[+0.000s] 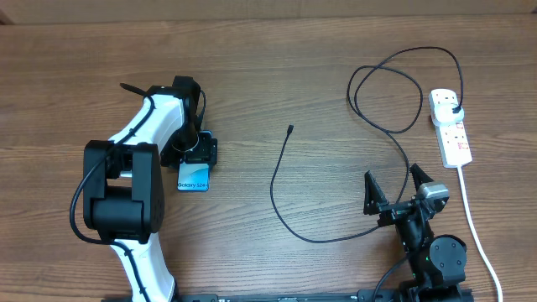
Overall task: Plug charger to phone and switch on socket
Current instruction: 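Lift the phone with the left gripper and tilt it upright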
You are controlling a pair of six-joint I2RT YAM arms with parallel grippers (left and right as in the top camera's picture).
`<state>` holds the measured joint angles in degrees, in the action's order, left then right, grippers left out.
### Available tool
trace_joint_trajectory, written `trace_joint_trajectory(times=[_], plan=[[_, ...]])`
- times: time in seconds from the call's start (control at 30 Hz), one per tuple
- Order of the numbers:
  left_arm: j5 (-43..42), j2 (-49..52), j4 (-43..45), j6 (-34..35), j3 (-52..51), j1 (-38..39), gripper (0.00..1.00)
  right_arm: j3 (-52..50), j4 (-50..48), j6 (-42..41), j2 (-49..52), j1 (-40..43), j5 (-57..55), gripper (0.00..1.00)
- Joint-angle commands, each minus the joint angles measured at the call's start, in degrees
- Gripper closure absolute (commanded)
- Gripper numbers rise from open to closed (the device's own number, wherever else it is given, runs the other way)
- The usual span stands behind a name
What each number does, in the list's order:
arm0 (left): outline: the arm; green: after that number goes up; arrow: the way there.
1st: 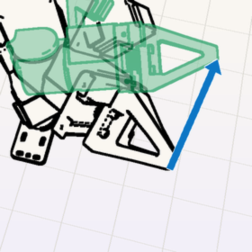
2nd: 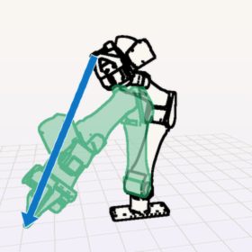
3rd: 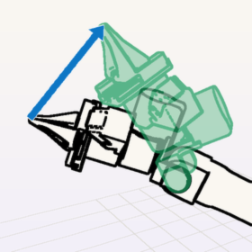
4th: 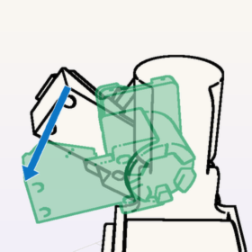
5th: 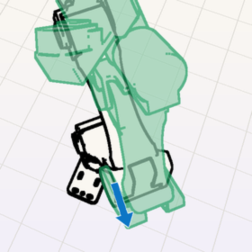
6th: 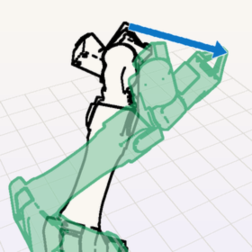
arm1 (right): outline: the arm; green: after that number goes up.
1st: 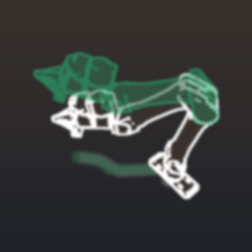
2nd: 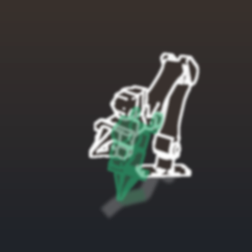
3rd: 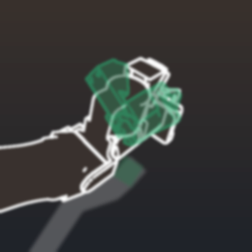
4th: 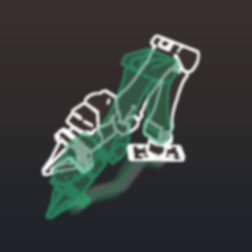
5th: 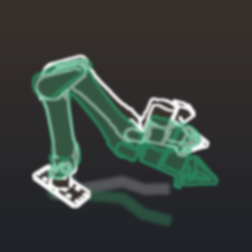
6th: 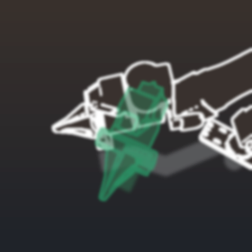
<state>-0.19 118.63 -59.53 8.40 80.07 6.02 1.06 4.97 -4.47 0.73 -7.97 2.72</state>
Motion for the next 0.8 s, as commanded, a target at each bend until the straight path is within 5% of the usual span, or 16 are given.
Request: trace_joint_trajectory(times=[0.0,0.4,0.77], plan=[[-1.33,3.87,3.74,-1.14,-2.36,0.44,0.16,-0.61,-0.35,0.02,-0.57,-0.33,-0.13,0.00],[-1.33,3.87,7.80,-1.14,-2.36,0.44,0.04,-0.61,-0.35,0.02,-0.57,-0.33,-0.13,0.00],[-1.33,3.87,8.72,-1.11,-2.36,0.44,0.18,-0.61,-0.35,0.02,-0.57,-0.33,-0.13,0.00]])
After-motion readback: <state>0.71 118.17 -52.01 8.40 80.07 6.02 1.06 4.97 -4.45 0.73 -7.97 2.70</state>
